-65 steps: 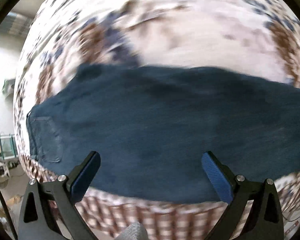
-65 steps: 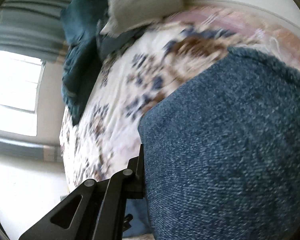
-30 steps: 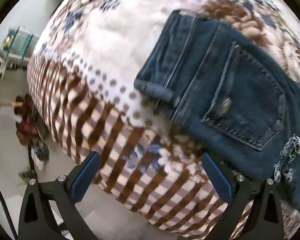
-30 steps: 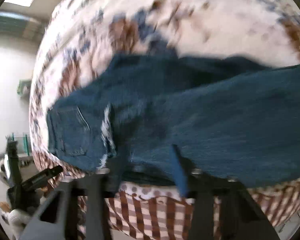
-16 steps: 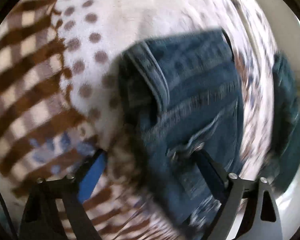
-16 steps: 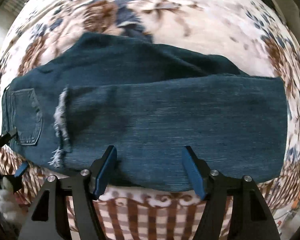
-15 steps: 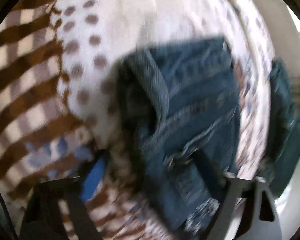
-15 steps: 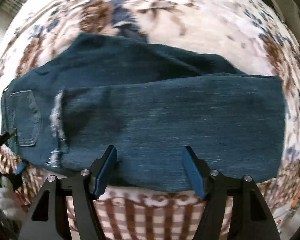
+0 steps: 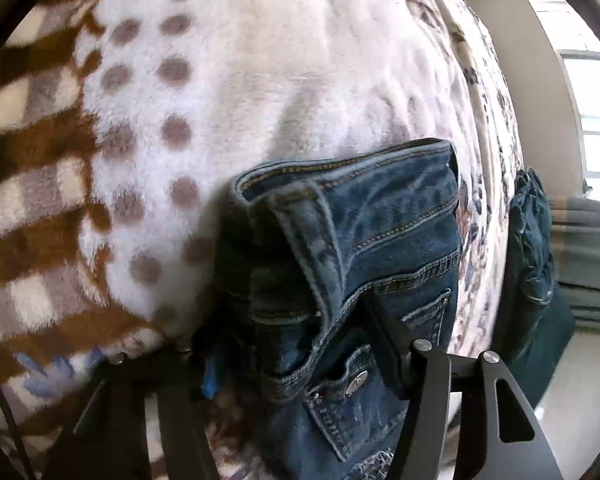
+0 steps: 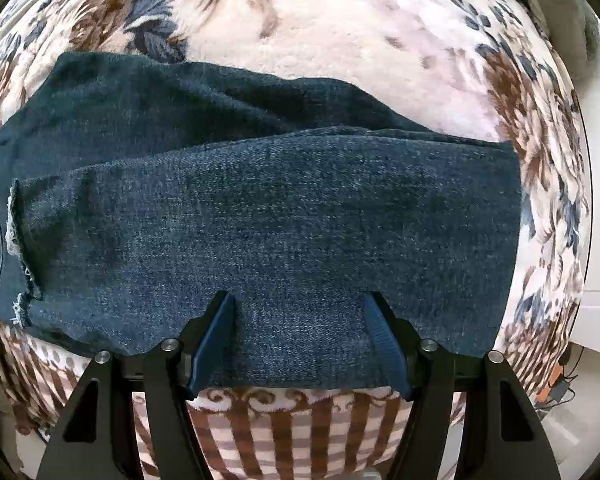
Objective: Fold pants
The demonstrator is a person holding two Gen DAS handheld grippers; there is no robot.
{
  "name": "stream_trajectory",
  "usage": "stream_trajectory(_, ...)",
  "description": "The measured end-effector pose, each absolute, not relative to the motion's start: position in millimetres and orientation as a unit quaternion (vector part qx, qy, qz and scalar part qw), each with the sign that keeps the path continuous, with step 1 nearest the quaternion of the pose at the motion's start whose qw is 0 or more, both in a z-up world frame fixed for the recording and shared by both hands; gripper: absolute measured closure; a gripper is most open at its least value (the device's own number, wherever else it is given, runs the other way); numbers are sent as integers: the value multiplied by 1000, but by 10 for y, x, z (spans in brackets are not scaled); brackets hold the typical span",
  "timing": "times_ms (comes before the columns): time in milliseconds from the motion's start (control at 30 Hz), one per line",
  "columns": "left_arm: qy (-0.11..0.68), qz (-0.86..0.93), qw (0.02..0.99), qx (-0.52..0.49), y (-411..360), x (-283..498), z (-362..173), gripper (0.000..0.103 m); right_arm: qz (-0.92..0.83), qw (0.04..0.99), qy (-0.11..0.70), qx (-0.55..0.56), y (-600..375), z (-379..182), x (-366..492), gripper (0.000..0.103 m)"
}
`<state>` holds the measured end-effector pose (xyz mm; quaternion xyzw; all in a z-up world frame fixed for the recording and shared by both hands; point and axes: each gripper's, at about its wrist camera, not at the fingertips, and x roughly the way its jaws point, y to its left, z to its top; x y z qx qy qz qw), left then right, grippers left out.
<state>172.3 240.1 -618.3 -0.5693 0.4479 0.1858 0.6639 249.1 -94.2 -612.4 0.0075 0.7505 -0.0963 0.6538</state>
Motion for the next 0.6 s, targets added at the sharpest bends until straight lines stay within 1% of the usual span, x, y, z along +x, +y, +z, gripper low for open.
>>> stream_trajectory(33, 451, 186, 672, -557, 2379, 1736, -6146, 61, -94, 652, 752, 9, -955, -6150, 2491, 33)
stream_trajectory(67, 457, 182, 685, -538, 2349, 1770, -6079, 70, -92, 651, 754, 11, -941, -6176, 2509, 33)
stream_trajectory(167, 471, 177, 716, -485, 2278, 1846, -5852, 83, -87, 650, 755, 12, -861, -6226, 2559, 33)
stream_trajectory(233, 465, 176, 740, -454, 2176, 1857, -5564, 84, -84, 651, 755, 9, -872, -6222, 2539, 33)
stream_trajectory(333, 434, 136, 786, -418, 1993, 1896, -5188, 83, -82, 651, 754, 8, -885, -6223, 2512, 33)
stream_trajectory(367, 433, 129, 791, -413, 1987, 1955, -5193, 80, -82, 651, 755, 10, -893, -6229, 2509, 33)
stream_trajectory(433, 442, 136, 777, -428, 2093, 2040, -5408, 70, -82, 649, 756, 11, -889, -6241, 2515, 33)
stream_trajectory(467, 454, 151, 759, -442, 2206, 2079, -5602, 69, -81, 648, 757, 15, -897, -6244, 2516, 33)
stream_trajectory(533, 480, 168, 714, -482, 2431, 2111, -6035, 57, -81, 645, 759, 23, -920, -6245, 2529, 32)
stream_trajectory(567, 471, 158, 691, -525, 2529, 2074, -6236, 55, -82, 644, 760, 27, -936, -6247, 2527, 33)
stream_trajectory(600, 457, 148, 683, -550, 2594, 2046, -6324, 55, -83, 643, 761, 31, -959, -6256, 2527, 33)
